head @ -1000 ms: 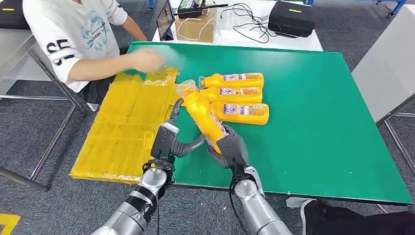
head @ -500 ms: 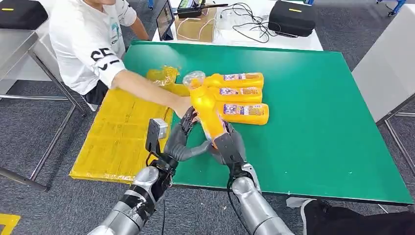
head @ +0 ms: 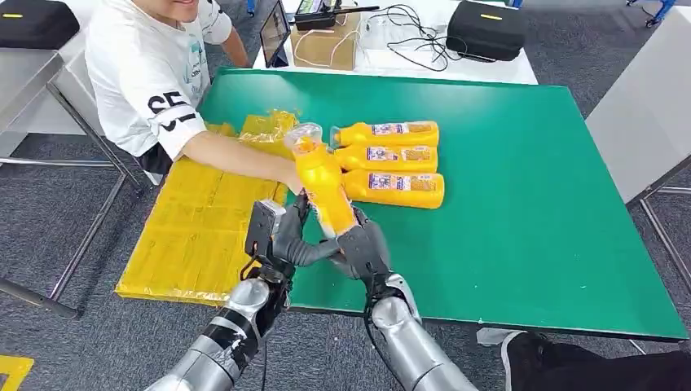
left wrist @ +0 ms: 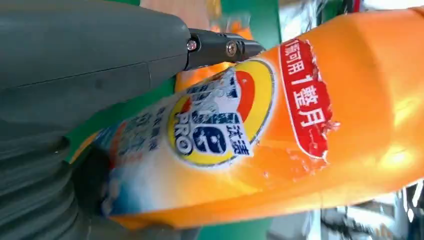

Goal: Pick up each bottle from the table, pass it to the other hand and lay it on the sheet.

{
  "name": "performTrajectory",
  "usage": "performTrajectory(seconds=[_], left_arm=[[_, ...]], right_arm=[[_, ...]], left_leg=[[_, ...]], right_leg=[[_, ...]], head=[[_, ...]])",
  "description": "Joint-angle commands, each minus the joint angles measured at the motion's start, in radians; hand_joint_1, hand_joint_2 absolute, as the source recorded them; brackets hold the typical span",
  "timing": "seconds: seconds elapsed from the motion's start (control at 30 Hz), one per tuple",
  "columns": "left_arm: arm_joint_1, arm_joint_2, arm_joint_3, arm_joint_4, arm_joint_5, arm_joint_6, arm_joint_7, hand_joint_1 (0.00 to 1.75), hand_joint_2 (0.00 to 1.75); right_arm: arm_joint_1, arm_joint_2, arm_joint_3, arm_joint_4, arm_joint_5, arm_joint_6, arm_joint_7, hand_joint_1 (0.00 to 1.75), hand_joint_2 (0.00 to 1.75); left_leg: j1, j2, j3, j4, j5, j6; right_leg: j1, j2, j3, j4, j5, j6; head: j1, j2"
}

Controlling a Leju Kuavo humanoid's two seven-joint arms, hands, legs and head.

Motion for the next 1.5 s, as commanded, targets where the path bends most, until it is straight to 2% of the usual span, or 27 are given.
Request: performTrajectory(seconds=[0.03, 0.23, 0.5, 0.53, 0.57, 0.6, 0.83, 1.27, 1.3, 1.33, 1.4, 1.5], left_arm=[[-0.089, 0.006, -0.001, 0.16, -0.024, 0.069, -0.01, 0.0, 1.75], [-0.098, 0.006, 0.006, 0.183, -0.018, 0.061, -0.01, 0.0, 1.75], [-0.09, 0.002, 0.03, 0.156, 0.037, -0.059, -0.019, 0.0, 1.75], [-0.085, 0.003, 0.031, 0.139, 0.049, -0.083, -0.021, 0.3, 1.75], [-0.076, 0.003, 0.04, 0.114, 0.08, -0.13, -0.016, 1.75, 1.75], [-0.068, 0.007, 0.04, 0.093, 0.101, -0.172, -0.011, 1.75, 1.75], [-0.043, 0.025, 0.033, 0.025, 0.163, -0.294, 0.025, 1.75, 1.75], [-0.043, 0.029, 0.035, 0.026, 0.168, -0.3, 0.025, 1.75, 1.75], [-0.043, 0.056, 0.054, 0.009, 0.186, -0.312, 0.025, 1.75, 1.75], [-0.043, 0.063, 0.055, 0.001, 0.174, -0.297, 0.021, 1.75, 1.75], [-0.046, 0.108, 0.052, -0.029, 0.063, -0.178, -0.016, 1.75, 1.75], [-0.072, 0.175, 0.076, 0.002, -0.067, -0.048, -0.029, 1.75, 1.75]], right_arm=[[-0.037, 0.009, 0.076, 0.072, -0.01, 0.004, -0.002, 1.75, 1.75], [-0.04, 0.006, 0.086, 0.079, -0.008, 0.008, 0.0, 1.75, 1.75], [-0.05, -0.008, 0.133, 0.143, 0.03, -0.007, 0.006, 1.75, 1.75], [-0.048, -0.01, 0.133, 0.146, 0.031, -0.009, 0.007, 1.66, 1.75], [-0.052, -0.014, 0.135, 0.157, 0.034, -0.001, 0.016, 0.56, 1.75], [-0.055, -0.016, 0.131, 0.163, 0.031, 0.003, 0.016, 0.0, 1.75], [-0.081, -0.032, 0.1, 0.165, 0.025, 0.003, 0.011, 0.0, 1.75], [-0.085, -0.035, 0.096, 0.162, 0.023, 0.004, 0.01, 0.0, 1.75], [-0.076, -0.051, 0.063, 0.125, 0.003, -0.011, -0.005, 0.0, 1.75], [-0.073, -0.055, 0.054, 0.115, 0.0, -0.015, -0.006, 0.0, 1.75], [-0.056, -0.071, 0.02, 0.062, -0.015, -0.02, -0.011, 0.0, 1.75], [-0.039, -0.092, -0.014, 0.0, -0.028, -0.026, -0.018, 0.0, 1.75]], left_leg=[[0.002, 0.001, 0.005, 0.001, -0.003, -0.001], [0.002, 0.001, 0.005, 0.001, -0.003, -0.002], [0.001, 0.001, 0.003, 0.0, -0.002, -0.001], [0.001, 0.001, 0.004, 0.001, -0.003, -0.002], [0.002, 0.001, 0.006, 0.001, -0.004, -0.002], [0.001, 0.001, 0.004, 0.0, -0.002, -0.001], [0.002, 0.001, 0.004, 0.001, -0.002, -0.001], [0.001, 0.001, 0.004, 0.001, -0.002, -0.002], [0.0, 0.001, 0.002, 0.0, -0.001, -0.001], [0.001, 0.001, 0.003, 0.0, -0.002, -0.001], [0.002, 0.001, 0.005, 0.001, -0.003, -0.002], [0.001, 0.001, 0.002, 0.0, -0.001, -0.001]], right_leg=[[0.002, 0.001, 0.005, 0.0, -0.002, -0.002], [0.002, 0.001, 0.006, 0.0, -0.002, -0.003], [0.001, 0.0, 0.003, 0.0, -0.001, -0.002], [0.002, 0.001, 0.005, 0.0, -0.002, -0.002], [0.002, 0.0, 0.006, 0.0, -0.003, -0.002], [0.001, 0.0, 0.004, 0.0, -0.002, -0.002], [0.002, 0.001, 0.004, 0.0, -0.002, -0.002], [0.001, 0.001, 0.004, 0.0, -0.002, -0.002], [0.0, 0.0, 0.002, -0.001, -0.001, -0.001], [0.001, 0.0, 0.003, 0.0, -0.001, -0.001], [0.002, 0.0, 0.006, 0.0, -0.003, -0.002], [0.001, 0.001, 0.002, -0.001, 0.0, -0.002]], head=[[0.0, 0.0], [0.0, 0.0], [0.0, 0.0], [0.0, 0.0], [0.0, 0.0], [0.0, 0.0], [0.0, 0.0], [0.0, 0.0], [0.0, 0.0], [0.0, 0.0], [0.0, 0.0], [0.0, 0.0]])
